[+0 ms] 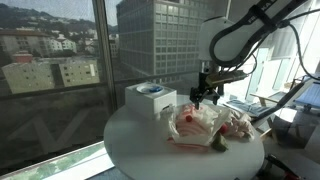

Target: Remove all the objects from the plastic bag

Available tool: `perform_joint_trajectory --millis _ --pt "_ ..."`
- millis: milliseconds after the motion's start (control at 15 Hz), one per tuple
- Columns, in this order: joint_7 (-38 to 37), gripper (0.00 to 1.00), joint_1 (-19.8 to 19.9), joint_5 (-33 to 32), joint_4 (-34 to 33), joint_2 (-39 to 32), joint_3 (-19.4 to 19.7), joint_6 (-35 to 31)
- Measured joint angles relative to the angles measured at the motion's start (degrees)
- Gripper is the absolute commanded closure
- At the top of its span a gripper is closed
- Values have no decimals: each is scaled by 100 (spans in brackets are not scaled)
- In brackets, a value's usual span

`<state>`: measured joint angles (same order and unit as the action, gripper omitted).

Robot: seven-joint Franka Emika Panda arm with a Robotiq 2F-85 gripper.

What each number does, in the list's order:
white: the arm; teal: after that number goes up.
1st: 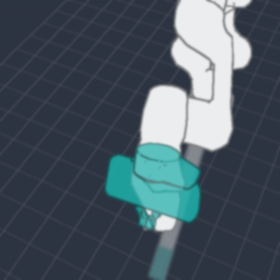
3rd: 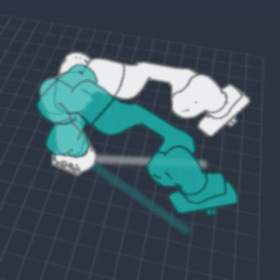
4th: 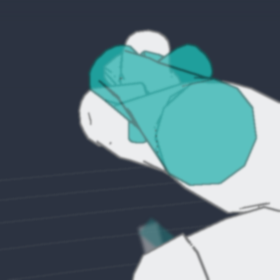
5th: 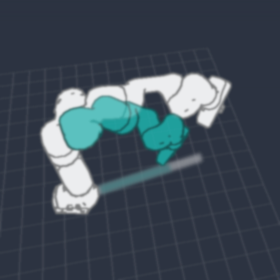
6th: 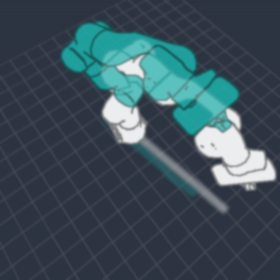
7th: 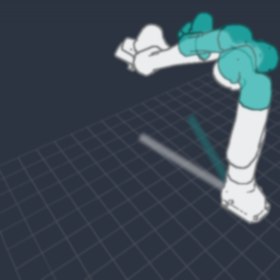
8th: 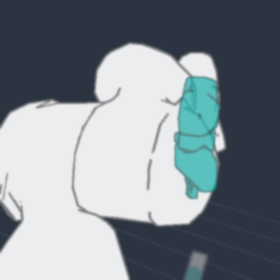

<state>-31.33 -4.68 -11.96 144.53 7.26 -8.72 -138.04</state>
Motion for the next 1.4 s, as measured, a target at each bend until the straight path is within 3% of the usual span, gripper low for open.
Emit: perform_joint_trajectory --millis 667,1000,1400 --pt "469 0 -59 695 -654 -1289 154 -199" --pt "1388 0 106 1239 -1061 -2098 451 -409" --pt "2582 0 397 1659 -1390 -2966 489 -726"
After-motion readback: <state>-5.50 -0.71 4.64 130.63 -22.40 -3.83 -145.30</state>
